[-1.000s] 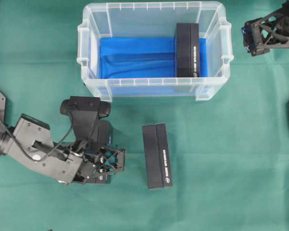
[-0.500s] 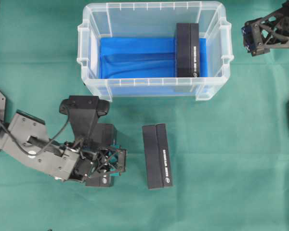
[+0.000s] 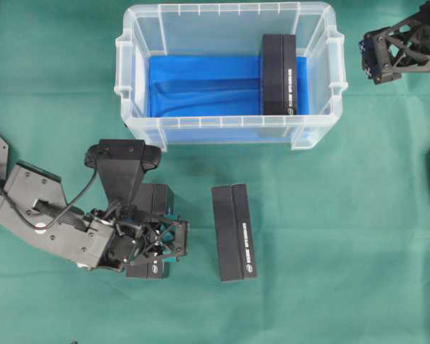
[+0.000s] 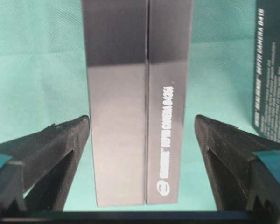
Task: Take out the box from the case.
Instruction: 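Open the left gripper and withdraw it to the upper left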
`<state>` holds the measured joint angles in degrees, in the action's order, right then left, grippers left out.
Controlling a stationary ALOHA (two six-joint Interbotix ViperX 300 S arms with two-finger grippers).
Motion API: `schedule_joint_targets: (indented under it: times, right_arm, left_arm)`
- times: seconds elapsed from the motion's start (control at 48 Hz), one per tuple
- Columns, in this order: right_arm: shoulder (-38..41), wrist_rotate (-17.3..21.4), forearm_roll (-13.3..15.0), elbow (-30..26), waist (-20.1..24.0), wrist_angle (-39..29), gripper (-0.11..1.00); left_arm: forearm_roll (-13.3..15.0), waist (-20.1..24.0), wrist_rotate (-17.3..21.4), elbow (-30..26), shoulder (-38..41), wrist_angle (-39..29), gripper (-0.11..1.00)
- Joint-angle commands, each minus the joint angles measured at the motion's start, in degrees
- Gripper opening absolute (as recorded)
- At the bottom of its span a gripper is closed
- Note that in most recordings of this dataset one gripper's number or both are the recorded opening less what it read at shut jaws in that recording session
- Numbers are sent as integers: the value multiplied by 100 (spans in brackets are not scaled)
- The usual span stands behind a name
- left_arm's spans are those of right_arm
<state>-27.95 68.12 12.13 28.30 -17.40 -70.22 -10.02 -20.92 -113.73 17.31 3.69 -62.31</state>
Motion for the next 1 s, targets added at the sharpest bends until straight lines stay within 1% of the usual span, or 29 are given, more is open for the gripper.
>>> schedule_joint_targets:
  times: [0.0, 0.25, 0.5, 0.708, 0.792, 0.979]
  right_arm:
    - [-26, 9, 9, -79, 9, 18, 93]
    - [-26, 0, 18, -79, 18, 35, 93]
    - [-26, 9, 18, -88, 18, 35, 93]
    - [-26, 18, 26, -88, 9, 18, 93]
    - [-26, 35, 18, -88, 18, 18, 93]
    - [-26, 35, 18, -88, 9, 18, 93]
  left_arm:
    - [0, 0, 9, -281, -299, -229, 91]
    - [-35, 0, 44, -1002, -729, -1468, 91]
    - [-62, 0, 105, -1819, -1037, -2329, 90]
    - [-114, 0, 448, -2391, -993, -2531, 90]
    - [-114, 0, 510, -2443, -967, -2593, 90]
    - [-114, 0, 510, -2426, -984, -2663, 90]
